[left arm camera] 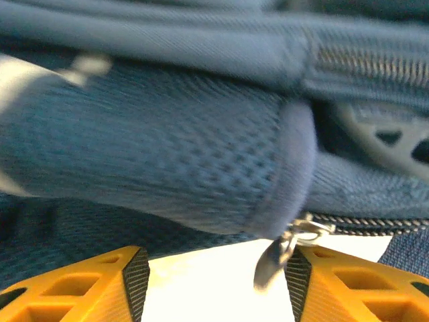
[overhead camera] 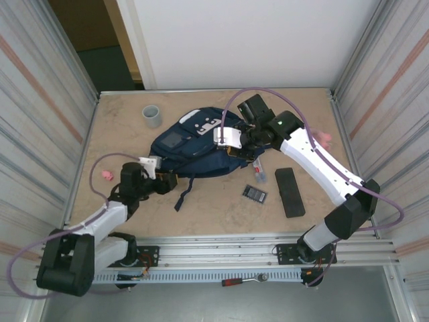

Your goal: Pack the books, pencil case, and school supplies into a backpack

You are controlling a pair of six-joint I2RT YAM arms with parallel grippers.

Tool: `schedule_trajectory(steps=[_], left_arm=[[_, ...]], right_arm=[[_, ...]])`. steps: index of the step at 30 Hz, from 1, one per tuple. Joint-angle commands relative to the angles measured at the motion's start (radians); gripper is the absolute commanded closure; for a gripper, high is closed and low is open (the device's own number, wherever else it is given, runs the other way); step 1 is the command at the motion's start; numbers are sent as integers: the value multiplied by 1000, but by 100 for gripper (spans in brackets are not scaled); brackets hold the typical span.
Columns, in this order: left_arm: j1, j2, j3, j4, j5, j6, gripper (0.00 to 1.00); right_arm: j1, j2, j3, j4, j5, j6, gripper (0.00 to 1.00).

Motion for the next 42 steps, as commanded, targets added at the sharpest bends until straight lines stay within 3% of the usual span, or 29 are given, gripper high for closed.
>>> schedule_trajectory(steps=[1,5,10,14,20,24,28,31,32,34,37,38,42], left_arm=[[-29,43,14,126,-7,52,44],[-30,48,-11,208,-4,38,57],[-30,-17,-16,180,61,41,98],[-66,-158,-18,96,93,35,100],[-113,-301,21,-24,165,46,100],[-154,-282,78,-125,218,54,100],[-277,-196,143,-175,242,81,100],[-346,-131,174,-191,173,71,100],[-350,-118,177,-199,139,56,100],[-349,-105,173,-219,74,22,100],[-349,-117,150,-228,30,11,100],[-349,-124,143,-231,20,10,100],[-349,-136,133,-271,-5,21,100]], right_arm=[[-8,0,70,58,-30,-15,100],[-8,9,75,60,-27,-17,100],[-4,31,70,104,50,46,100],[26,34,-4,173,108,98,100],[92,7,-165,318,59,214,100],[131,23,-241,390,70,327,100],[174,35,-308,489,83,433,100],[182,25,-338,510,55,522,100],[180,9,-353,511,45,561,95],[168,-33,-386,509,31,681,76],[111,-118,-439,512,3,1012,49],[83,-144,-461,512,4,1171,45],[-43,-243,-596,484,-22,1693,41]])
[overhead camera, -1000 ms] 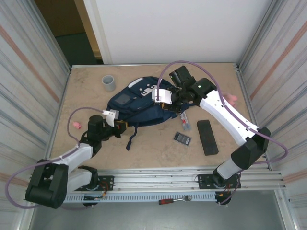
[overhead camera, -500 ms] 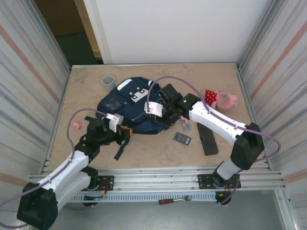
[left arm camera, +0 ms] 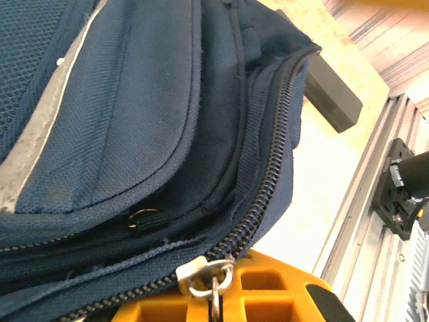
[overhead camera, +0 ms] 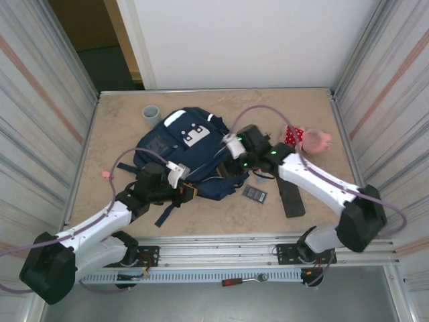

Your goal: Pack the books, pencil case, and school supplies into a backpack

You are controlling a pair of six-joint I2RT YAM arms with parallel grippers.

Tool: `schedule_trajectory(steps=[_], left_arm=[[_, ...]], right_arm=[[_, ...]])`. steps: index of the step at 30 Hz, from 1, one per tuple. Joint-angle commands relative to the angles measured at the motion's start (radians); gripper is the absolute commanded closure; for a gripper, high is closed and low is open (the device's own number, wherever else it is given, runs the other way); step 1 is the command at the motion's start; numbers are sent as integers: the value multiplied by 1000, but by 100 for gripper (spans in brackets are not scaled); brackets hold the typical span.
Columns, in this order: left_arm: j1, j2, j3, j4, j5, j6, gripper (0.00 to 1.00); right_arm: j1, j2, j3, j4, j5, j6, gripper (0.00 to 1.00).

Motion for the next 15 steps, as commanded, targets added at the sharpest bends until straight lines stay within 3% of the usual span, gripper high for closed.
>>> schedule_trajectory(steps=[1,5,10,15], left_arm=[[-3,-25,1,-11,-47,10,100],[-7,-21,-1,-48,-39,28,100],[-14,-21,-26,-50,-37,34,100],[-28,-29,-46,-41,-60,19,100]], right_arm=[[-85,-95,-118,19,-42,603,40],[-121,-124,-237,91,-66,785,35],[-119,-21,-243,194,-184,901,28],[-91,26,-270,128,-49,957,27]])
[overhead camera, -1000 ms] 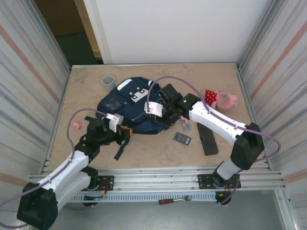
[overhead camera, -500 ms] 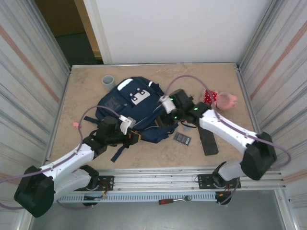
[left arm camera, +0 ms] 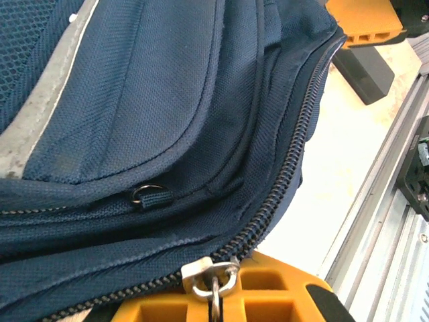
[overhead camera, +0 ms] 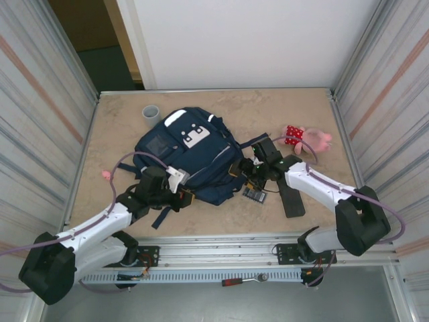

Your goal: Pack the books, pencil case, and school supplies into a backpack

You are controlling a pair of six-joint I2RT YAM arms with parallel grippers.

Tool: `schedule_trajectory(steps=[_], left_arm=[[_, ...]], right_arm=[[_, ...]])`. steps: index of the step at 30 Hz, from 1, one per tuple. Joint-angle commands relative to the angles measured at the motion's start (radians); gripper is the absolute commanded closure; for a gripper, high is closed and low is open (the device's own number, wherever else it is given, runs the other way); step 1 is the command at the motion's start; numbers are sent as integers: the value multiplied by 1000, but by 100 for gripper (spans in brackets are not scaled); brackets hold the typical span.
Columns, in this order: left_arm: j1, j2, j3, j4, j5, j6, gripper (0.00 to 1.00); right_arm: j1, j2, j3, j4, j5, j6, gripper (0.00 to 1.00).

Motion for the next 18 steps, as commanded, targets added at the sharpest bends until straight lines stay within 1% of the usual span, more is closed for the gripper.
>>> schedule_trajectory(steps=[1,2,4,5,10,12,14,18], left_arm=[[-14,-25,-22,35,-25,6,100],[-20,-25,-25,41,-28,2,100],[-29,-22,-22,42,-31,-7,100],[-35,-20,-19,40,-32,-5,100],[-63,15,-40,84,-43,-13,93],[-70,40,-30,81,-33,-8,90],[-87,61,-15,78,-40,-4,87],[-124,117,21,94,-44,8,83]], right_arm=[[-5,21,-45,63,17,128,31],[-11,32,-67,121,-8,144,36],[-5,62,-82,202,-35,163,50],[7,70,-79,210,-32,166,56],[59,80,-116,282,-20,191,83],[68,65,-142,329,-11,224,91],[78,47,-151,350,7,243,97],[94,41,-138,351,20,240,99]])
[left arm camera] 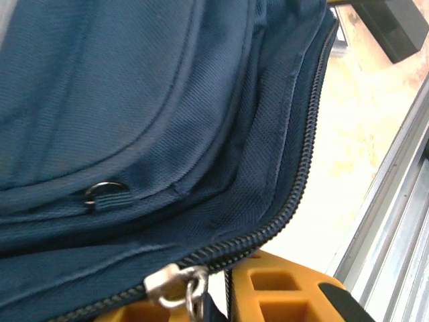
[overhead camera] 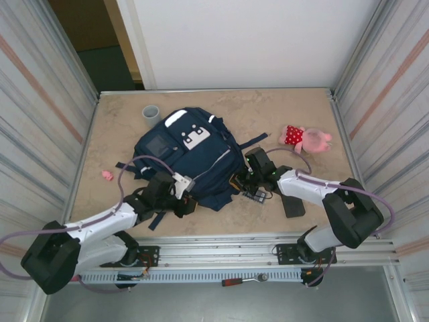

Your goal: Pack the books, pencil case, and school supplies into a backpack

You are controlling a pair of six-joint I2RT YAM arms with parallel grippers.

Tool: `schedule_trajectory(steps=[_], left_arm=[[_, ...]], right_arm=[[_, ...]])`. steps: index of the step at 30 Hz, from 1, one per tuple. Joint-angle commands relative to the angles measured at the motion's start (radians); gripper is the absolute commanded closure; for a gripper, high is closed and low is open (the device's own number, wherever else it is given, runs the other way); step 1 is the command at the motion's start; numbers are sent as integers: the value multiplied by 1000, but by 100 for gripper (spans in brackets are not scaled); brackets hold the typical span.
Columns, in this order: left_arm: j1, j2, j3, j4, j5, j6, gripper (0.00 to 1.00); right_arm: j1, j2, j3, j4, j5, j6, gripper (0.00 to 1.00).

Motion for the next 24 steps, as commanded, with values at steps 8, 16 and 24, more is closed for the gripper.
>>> schedule_trajectory(steps=[8,16,24], left_arm=[[-112,135,125,96,45,33,80],[-134,152,152,114,58,45,61],[-133,-95,155,-102,-30,384,39]], right_arm=[[42,-11,22,58,-6,37,100],[1,-43,54,-34,-57,-94,100],[-180,-37,214,-347,-193,-522,100]])
